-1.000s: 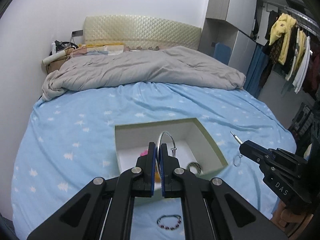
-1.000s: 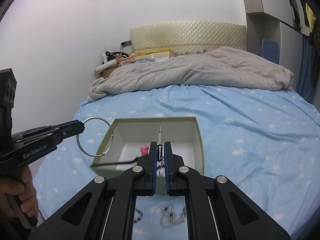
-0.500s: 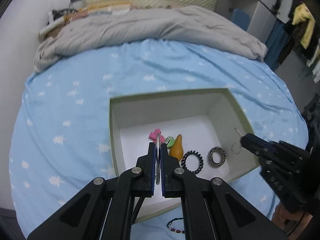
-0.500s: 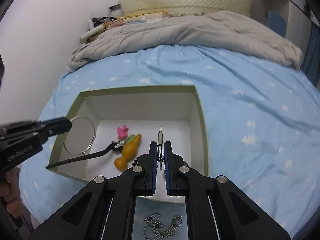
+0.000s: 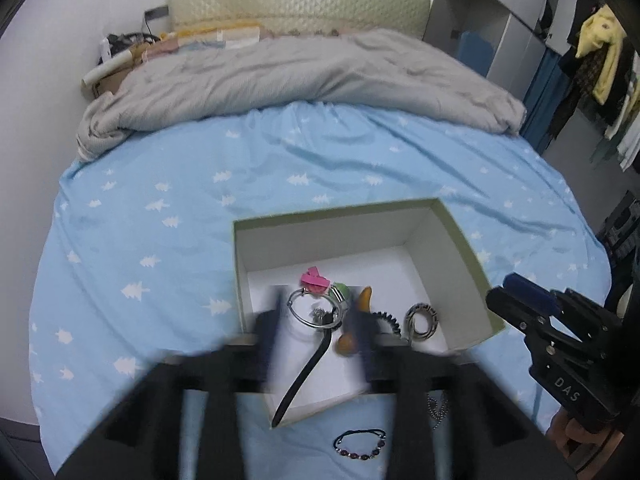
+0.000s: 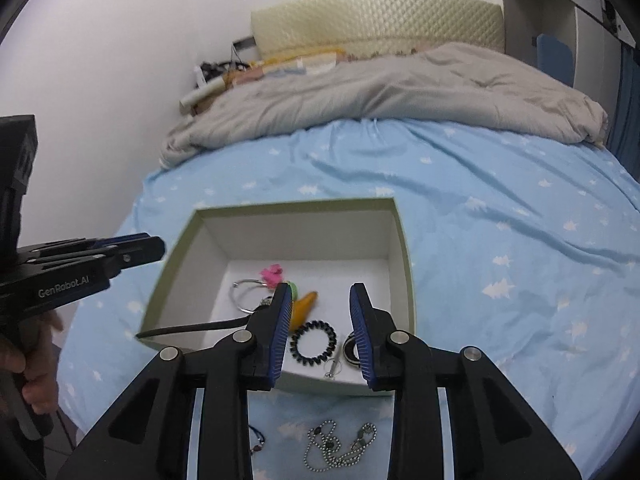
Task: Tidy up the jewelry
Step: 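Carry the hoop bangle and ball chain over the green box and open both tools, then move both open tools back from the box toward the remaining jewelry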
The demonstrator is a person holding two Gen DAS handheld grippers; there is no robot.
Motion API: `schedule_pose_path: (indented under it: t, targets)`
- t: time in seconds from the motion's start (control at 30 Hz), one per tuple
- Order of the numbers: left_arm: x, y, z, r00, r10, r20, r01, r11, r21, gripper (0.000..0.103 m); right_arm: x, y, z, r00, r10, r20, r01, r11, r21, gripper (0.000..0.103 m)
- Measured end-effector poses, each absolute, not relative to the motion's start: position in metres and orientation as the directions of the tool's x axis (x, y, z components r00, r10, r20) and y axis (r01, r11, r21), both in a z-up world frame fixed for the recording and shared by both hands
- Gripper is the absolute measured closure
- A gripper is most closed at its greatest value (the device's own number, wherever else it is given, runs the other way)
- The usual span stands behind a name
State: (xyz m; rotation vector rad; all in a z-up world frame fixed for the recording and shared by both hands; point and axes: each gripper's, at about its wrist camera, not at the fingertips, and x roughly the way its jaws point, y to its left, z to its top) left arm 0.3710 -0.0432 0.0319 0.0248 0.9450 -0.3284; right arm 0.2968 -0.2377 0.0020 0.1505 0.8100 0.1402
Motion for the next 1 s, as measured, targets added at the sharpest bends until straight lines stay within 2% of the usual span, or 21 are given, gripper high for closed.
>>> schedule_pose_path:
  t: [0.03,0.33,0.63,1.0]
  targets:
    - [0.366,-0.041,0.036,0.558,-0.268,-0.785,0.286,0.951,-0.121,0.044,0.29,-0.239,0.006,0.694,0.179,-0.697,-0.067,0.98,0.185,0.076]
    - [0.311,-0.029,0.058,0.628,-0.309,-0.714,0.317,0.94,-0.128,0.045,0.233,-0.245,0.029,0.778,0.184,-0.6,-0.081,0.978,0.194,0.076]
    - [0.247,-0.024,0.049,0.651,-0.341,-0.678,0.347,0.928,-0.135,0.045,0.18,-0.241,0.028,0.836,0.169,-0.522,-0.09,0.981,0.173,0.075]
    - [0.191,-0.017,0.015,0.644,-0.344,-0.683,0.327,0.931,-0.16,0.045,0.122,-0.239,-0.002,0.835,0.141,-0.532,-0.06,0.984,0.168,0.074]
